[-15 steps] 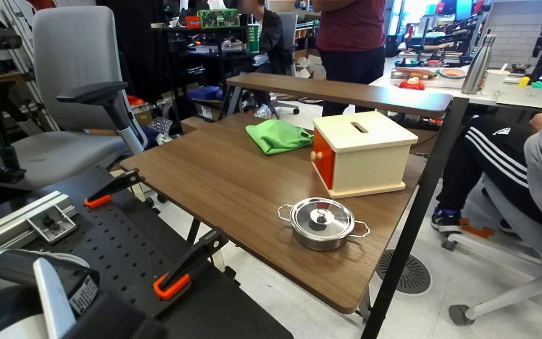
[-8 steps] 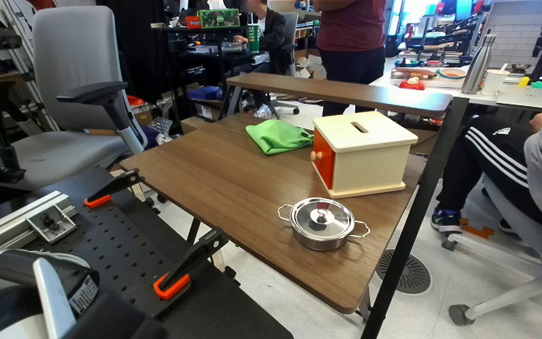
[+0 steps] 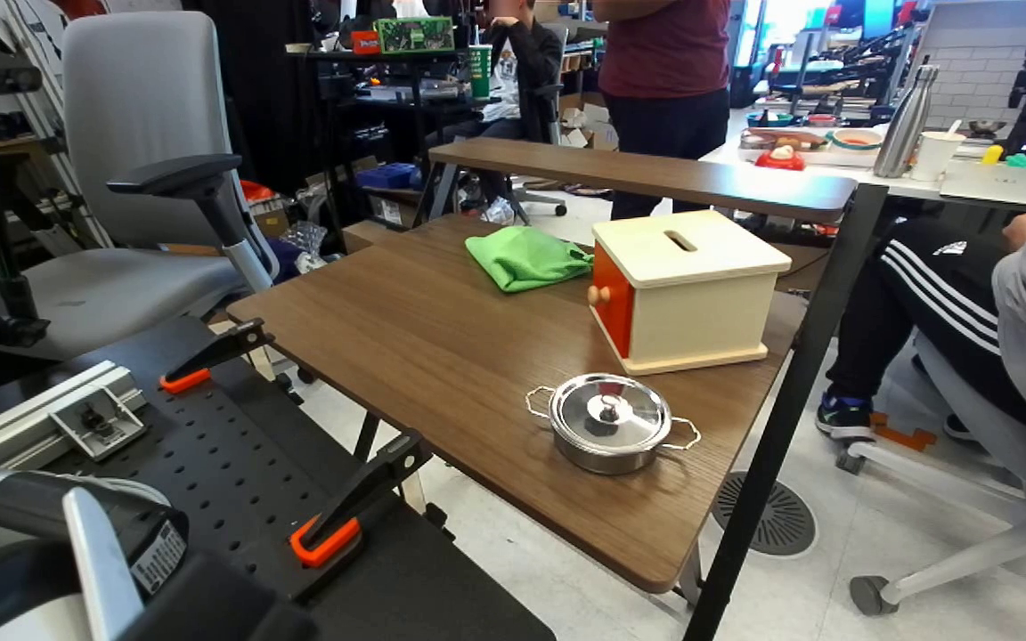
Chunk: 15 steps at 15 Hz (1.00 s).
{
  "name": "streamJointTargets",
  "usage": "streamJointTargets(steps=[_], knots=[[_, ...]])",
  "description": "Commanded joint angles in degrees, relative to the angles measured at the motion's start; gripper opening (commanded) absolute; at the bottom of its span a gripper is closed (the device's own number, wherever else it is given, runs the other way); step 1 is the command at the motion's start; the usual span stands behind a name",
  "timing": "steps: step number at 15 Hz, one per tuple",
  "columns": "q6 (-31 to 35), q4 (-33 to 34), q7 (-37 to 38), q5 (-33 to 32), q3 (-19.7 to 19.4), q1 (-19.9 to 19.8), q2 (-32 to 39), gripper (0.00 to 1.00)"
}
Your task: Slide the green cloth forward
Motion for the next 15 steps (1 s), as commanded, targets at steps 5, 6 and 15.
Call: streamJointTargets(steps=[5,6,15], knots=[[14.86,17.26,-0.4,-0.52,-0.8,0.3,29.41,1.0],[16.0,20.03,0.02,-0.99,-1.05,0.39,33.05,1.0],[14.92,25.4,-0.23,-2.38,-4.08,2.14,40.31,1.0]])
